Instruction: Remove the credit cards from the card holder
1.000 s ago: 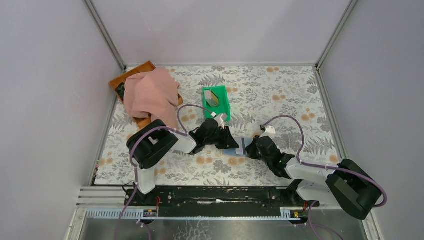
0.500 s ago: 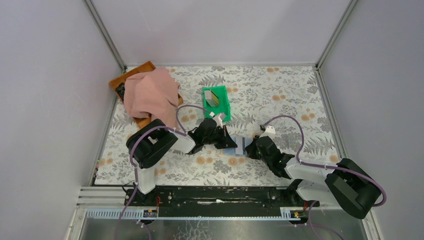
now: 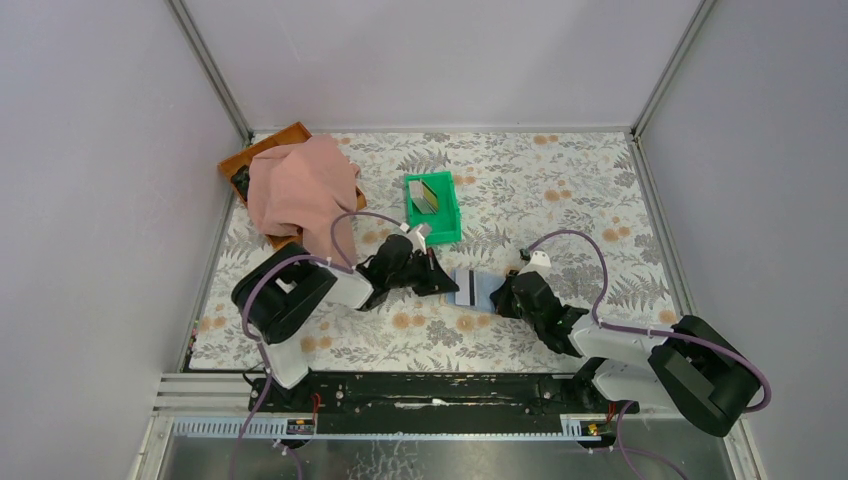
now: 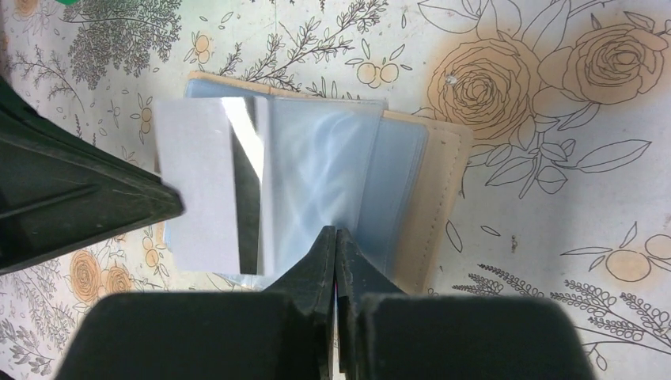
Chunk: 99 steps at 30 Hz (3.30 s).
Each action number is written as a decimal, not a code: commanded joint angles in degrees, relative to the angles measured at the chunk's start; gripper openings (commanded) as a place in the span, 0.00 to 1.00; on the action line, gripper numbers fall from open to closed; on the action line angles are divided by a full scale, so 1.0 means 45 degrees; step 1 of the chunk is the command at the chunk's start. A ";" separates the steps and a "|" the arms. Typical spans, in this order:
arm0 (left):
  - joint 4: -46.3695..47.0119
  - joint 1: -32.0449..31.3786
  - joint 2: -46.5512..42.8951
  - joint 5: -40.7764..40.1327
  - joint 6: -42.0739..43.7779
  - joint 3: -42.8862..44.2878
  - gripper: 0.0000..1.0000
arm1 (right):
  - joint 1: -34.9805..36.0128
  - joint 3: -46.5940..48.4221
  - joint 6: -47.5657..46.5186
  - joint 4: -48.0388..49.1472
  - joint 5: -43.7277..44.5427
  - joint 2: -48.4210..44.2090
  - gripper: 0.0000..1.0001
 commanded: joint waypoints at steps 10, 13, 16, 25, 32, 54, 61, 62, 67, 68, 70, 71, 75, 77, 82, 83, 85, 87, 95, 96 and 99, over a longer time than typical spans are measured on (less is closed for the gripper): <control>0.1908 0.1468 -0.2617 0.0671 0.0699 -0.1291 0.00 | -0.0124 0.0618 -0.1653 -0.2108 -0.0988 -0.2695 0.27; 0.4963 0.1945 -0.2651 0.1727 -0.0467 -0.2208 0.00 | -0.0126 0.0769 -0.2310 -0.2093 -0.1773 -0.4200 0.44; 0.7844 0.2026 -0.2170 0.2735 -0.1741 -0.2610 0.00 | -0.0117 0.0864 -0.2724 -0.1723 -0.2929 -0.5364 0.53; 1.1949 0.1636 -0.0899 0.5077 -0.3868 -0.2001 0.00 | -0.0114 0.1954 -0.3315 -0.1027 -0.6245 -0.4804 0.53; 1.2061 0.1521 -0.1475 0.5844 -0.4186 -0.1869 0.00 | -0.0120 0.1801 -0.3186 -0.0059 -0.7138 -0.4815 0.47; 1.2128 0.1469 -0.3607 0.7043 -0.2293 -0.2077 0.36 | -0.0127 0.2179 -0.3783 -0.2106 -0.8760 -0.6175 0.00; 1.2128 0.1448 -0.3731 0.8102 -0.2215 -0.1061 0.22 | -0.0119 0.2083 -0.3870 -0.2318 -0.9817 -0.6134 0.00; 1.2129 0.1422 -0.3731 0.8160 -0.2211 -0.1023 0.22 | -0.0114 0.2109 -0.3902 -0.2410 -0.9895 -0.6186 0.00; 1.2127 0.1411 -0.3793 0.8207 -0.2323 -0.0882 0.27 | -0.0129 0.2202 -0.4157 -0.3072 -0.9923 -0.6227 0.00; 1.2127 0.1411 -0.3822 0.8195 -0.2334 -0.0861 0.27 | -0.0116 0.2204 -0.4204 -0.3141 -0.9903 -0.6178 0.00; 1.2127 0.1405 -0.3826 0.8248 -0.2374 -0.0821 0.24 | -0.0119 0.2169 -0.4177 -0.3116 -0.9940 -0.6096 0.00; 1.2127 0.1420 -0.3819 0.8219 -0.2382 -0.0829 0.18 | -0.0114 0.2166 -0.4182 -0.3115 -0.9974 -0.6066 0.00; 1.2127 0.1411 -0.3769 0.8151 -0.2317 -0.0965 0.00 | -0.0119 0.2066 -0.4181 -0.3009 -0.9946 -0.6066 0.00; 1.2131 0.1411 -0.3754 0.8127 -0.2317 -0.0982 0.00 | -0.0126 0.2049 -0.4200 -0.2998 -0.9927 -0.6051 0.00; 1.2122 0.1674 -0.3646 0.7092 -0.2302 -0.1168 0.00 | -0.0126 0.2073 -0.4309 -0.3278 -0.8807 -0.6305 0.32; 1.2023 0.1810 -0.3654 0.6534 -0.2195 -0.1239 0.00 | -0.0125 0.2054 -0.4396 -0.3448 -0.8294 -0.6539 0.43; 1.1606 0.2134 -0.3687 0.5233 -0.1787 -0.1359 0.00 | -0.0117 0.1931 -0.4465 -0.3894 -0.6835 -0.7150 0.54; 1.0758 0.2152 -0.3859 0.4148 -0.0933 -0.1243 0.00 | -0.0120 0.1781 -0.4485 -0.4420 -0.5351 -0.7690 0.56; 0.1567 0.1627 -0.4947 -0.5174 0.3142 0.0788 0.00 | -0.0124 0.1128 -0.4175 -0.4555 -0.3617 -0.7448 0.56; 0.1310 0.1609 -0.4799 -0.5914 0.3307 0.1162 0.00 | -0.0115 0.1113 -0.4133 -0.4457 -0.3639 -0.7236 0.56; 0.1164 0.1593 -0.3930 -0.7689 0.3261 0.1760 0.00 | -0.0118 0.1087 -0.4143 -0.4199 -0.3672 -0.6698 0.55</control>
